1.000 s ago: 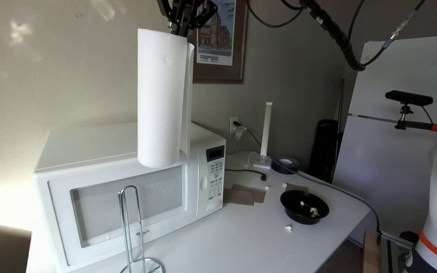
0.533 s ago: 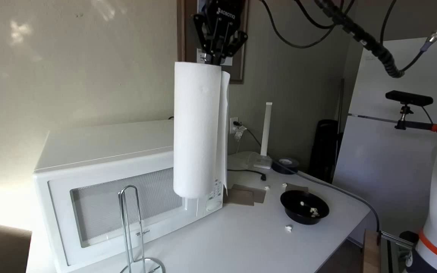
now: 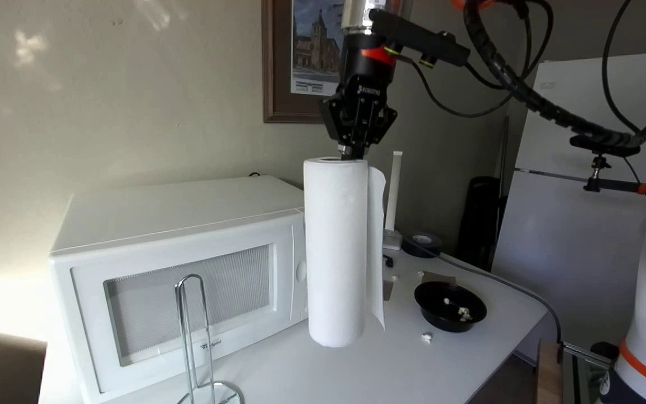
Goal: Remove the paper towel roll from the paper towel holder
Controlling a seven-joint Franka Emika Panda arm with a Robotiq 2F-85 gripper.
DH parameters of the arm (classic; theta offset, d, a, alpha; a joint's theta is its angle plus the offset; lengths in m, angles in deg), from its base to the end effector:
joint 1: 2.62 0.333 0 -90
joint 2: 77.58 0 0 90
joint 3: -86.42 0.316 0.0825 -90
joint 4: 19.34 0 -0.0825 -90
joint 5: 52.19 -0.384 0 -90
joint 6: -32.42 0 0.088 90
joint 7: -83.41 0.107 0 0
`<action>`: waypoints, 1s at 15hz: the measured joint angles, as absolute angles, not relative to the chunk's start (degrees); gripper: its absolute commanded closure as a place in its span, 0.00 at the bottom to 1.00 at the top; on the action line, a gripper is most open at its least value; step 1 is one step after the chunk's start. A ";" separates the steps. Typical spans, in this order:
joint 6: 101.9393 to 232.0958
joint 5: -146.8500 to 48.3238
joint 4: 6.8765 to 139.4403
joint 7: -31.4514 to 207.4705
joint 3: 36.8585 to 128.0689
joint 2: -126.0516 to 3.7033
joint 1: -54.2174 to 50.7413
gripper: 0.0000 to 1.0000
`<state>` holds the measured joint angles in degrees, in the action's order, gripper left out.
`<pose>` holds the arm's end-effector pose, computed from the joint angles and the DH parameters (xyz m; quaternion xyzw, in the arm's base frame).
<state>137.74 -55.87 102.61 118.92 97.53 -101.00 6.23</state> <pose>0.4116 0.1678 0.5805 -0.9875 0.1473 -0.0529 0.0196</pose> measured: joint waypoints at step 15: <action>165.26 -55.79 121.54 112.09 97.96 -97.65 4.19 0.96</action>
